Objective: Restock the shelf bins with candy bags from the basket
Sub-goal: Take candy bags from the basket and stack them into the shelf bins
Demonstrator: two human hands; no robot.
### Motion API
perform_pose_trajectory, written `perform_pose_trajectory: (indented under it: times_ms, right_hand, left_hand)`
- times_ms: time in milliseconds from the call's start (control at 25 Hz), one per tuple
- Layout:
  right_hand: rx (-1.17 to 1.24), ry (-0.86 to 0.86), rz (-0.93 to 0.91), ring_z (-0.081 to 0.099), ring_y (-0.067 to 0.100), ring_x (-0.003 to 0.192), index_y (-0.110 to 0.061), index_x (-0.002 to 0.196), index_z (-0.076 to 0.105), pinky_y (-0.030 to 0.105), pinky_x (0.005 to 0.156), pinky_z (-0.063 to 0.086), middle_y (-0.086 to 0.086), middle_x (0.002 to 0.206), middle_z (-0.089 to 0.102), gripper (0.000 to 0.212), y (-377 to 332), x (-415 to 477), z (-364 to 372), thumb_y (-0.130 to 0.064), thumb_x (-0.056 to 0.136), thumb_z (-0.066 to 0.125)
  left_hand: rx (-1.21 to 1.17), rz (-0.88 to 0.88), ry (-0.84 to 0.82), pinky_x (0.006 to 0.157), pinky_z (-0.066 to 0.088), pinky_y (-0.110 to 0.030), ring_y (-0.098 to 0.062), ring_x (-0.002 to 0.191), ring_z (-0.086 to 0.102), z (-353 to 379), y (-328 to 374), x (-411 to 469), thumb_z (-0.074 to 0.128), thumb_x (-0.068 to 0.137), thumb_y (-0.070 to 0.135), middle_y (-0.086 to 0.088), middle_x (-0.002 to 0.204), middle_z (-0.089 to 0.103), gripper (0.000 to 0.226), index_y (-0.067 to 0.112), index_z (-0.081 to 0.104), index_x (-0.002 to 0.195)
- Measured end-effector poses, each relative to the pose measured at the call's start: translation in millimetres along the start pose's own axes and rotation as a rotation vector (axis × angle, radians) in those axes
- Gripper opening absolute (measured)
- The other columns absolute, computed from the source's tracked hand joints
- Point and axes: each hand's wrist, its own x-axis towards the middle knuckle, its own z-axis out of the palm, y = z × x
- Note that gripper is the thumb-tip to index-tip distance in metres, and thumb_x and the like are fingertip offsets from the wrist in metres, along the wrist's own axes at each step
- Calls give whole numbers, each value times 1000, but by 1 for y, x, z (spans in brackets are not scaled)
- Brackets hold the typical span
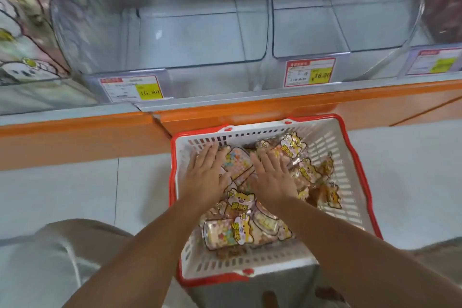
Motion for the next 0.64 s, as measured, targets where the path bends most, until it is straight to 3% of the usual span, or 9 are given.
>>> perform_pose_trajectory:
  times_ms: [80, 440, 640]
  right_hand:
    - [-13, 29, -10, -12, 24, 149, -20, 154, -9, 47, 121, -3, 5, 162, -10, 59, 1, 0, 7, -41, 102, 13]
    - [-5, 242, -33, -8, 24, 149, -23, 154, -6, 45, 122, 1, 5, 162, -9, 62, 11, -50, 4, -49, 102, 14]
    - [76, 180, 18, -4, 22, 150, -29, 154, 0, 44, 121, 5, 2, 163, -6, 59, 23, -71, 17, -44, 102, 24]
  left_hand:
    - [-6, 4, 7, 122, -7, -41, -13, 149, -12, 7, 3, -1, 6, 94, 54, 3, 164, -5, 66, 30, 3, 156]
    - [-73, -32, 130, 120, -6, -38, -16, 150, -10, -8, 25, -46, 27, 103, 45, 1, 164, -4, 61, 28, 3, 156]
    - [-129, -47, 77, 122, 5, -39, -22, 151, 0, -4, 21, -63, 37, 101, 46, -4, 164, 3, 67, 23, 5, 156]
